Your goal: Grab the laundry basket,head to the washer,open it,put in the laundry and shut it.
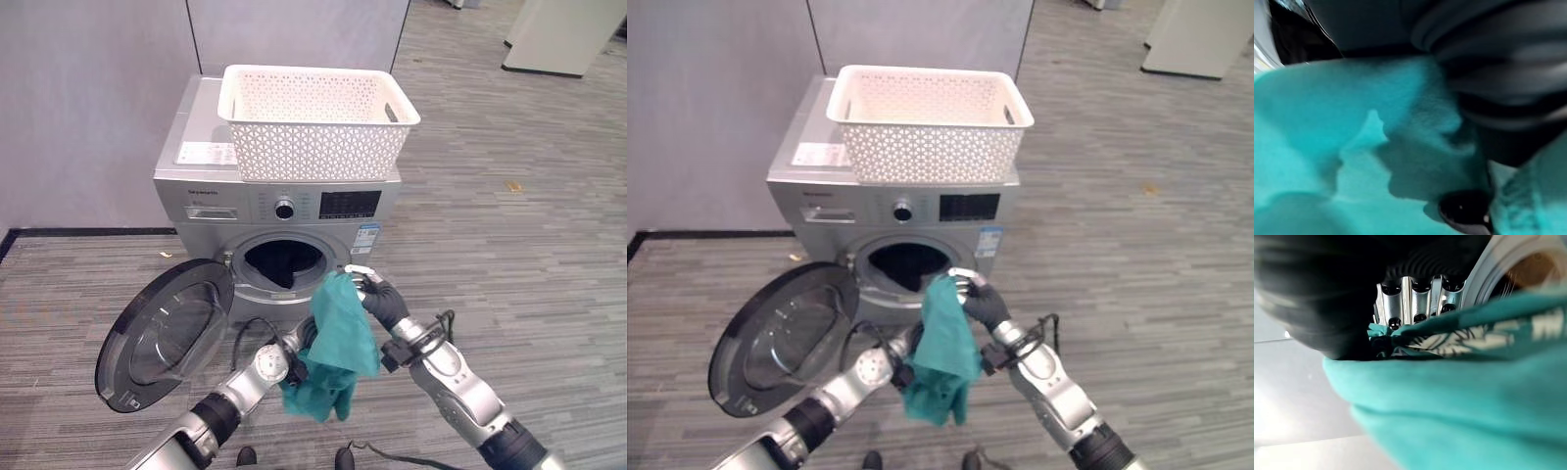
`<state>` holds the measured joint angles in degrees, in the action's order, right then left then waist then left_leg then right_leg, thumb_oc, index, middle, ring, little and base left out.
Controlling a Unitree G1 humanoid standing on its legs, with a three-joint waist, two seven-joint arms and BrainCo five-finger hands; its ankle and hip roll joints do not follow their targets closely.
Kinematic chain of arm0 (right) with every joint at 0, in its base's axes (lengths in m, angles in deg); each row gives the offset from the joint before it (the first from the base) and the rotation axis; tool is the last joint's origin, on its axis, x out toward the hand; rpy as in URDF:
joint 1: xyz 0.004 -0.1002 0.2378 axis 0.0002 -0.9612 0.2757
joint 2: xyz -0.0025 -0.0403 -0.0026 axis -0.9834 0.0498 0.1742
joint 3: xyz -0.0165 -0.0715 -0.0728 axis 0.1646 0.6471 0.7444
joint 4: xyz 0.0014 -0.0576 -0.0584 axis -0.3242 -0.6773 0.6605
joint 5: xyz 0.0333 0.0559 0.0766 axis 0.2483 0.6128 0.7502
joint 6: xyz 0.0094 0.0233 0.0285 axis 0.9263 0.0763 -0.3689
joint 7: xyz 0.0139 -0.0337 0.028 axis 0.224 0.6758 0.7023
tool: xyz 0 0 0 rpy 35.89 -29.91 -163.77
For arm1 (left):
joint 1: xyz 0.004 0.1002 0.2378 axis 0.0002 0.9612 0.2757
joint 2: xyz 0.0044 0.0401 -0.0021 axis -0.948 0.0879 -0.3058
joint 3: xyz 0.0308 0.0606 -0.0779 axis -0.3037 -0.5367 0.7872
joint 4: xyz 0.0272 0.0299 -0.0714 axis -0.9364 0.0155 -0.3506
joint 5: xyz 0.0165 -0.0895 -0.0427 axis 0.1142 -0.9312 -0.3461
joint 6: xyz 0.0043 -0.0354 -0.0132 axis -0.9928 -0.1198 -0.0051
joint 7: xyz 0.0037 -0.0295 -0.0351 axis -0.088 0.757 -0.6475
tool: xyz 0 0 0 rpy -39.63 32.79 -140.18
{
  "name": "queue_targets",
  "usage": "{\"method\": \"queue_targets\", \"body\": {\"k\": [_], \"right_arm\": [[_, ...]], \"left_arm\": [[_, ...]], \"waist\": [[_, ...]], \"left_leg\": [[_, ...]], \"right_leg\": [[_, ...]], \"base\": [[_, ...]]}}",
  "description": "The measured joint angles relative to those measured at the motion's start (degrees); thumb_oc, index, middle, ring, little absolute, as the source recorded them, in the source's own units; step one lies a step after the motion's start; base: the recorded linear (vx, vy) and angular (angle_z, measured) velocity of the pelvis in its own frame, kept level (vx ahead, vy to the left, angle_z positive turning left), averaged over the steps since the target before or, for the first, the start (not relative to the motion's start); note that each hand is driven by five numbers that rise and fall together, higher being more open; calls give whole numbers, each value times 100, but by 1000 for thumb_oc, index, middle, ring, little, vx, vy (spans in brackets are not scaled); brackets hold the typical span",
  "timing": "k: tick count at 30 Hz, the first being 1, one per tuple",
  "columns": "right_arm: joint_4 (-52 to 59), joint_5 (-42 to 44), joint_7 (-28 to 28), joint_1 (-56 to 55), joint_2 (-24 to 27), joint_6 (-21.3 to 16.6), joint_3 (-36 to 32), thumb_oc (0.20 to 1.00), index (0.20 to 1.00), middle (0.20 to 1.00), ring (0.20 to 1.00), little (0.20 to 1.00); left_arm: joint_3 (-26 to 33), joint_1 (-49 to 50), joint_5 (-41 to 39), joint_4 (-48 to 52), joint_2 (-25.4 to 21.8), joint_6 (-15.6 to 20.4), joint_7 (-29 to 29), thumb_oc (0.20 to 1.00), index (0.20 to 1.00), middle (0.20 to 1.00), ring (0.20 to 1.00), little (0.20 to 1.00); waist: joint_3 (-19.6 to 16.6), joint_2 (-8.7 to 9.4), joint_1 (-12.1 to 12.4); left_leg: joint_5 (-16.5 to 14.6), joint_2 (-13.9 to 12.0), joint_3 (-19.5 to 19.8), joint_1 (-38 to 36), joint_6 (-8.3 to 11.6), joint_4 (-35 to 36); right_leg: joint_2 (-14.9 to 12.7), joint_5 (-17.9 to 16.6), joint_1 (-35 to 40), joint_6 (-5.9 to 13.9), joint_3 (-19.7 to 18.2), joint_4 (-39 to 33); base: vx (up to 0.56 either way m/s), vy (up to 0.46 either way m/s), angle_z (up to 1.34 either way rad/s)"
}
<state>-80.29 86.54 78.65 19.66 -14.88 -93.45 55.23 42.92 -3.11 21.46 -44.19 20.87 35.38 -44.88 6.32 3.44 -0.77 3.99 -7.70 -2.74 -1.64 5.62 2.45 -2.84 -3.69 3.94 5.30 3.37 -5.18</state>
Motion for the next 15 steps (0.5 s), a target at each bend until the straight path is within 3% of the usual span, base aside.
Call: {"method": "queue_targets", "body": {"k": [11, 15], "right_arm": [[-94, 694, -147, 381, -384, -15, 408, 200, 200, 200, 200, 200], [-114, 944, -138, 381, -370, -46, 406, 200, 200, 200, 200, 200]], "left_arm": [[-205, -174, -846, -149, 120, 26, -120, 1000, 1000, 1000, 1000, 1000], [-442, -174, -857, 112, -200, 149, 14, 1000, 1000, 1000, 1000, 1000]], "waist": [[3, 11, 11], [33, 62, 13]], "left_leg": [[16, -27, -90, 151, 15, -19], [16, -78, -93, 150, 15, -24]], "right_leg": [[27, -66, -198, 23, -119, 16], [75, -66, -200, 22, -126, 10]], "base": [[-6, -8, -4], [0, 0, 0]]}}
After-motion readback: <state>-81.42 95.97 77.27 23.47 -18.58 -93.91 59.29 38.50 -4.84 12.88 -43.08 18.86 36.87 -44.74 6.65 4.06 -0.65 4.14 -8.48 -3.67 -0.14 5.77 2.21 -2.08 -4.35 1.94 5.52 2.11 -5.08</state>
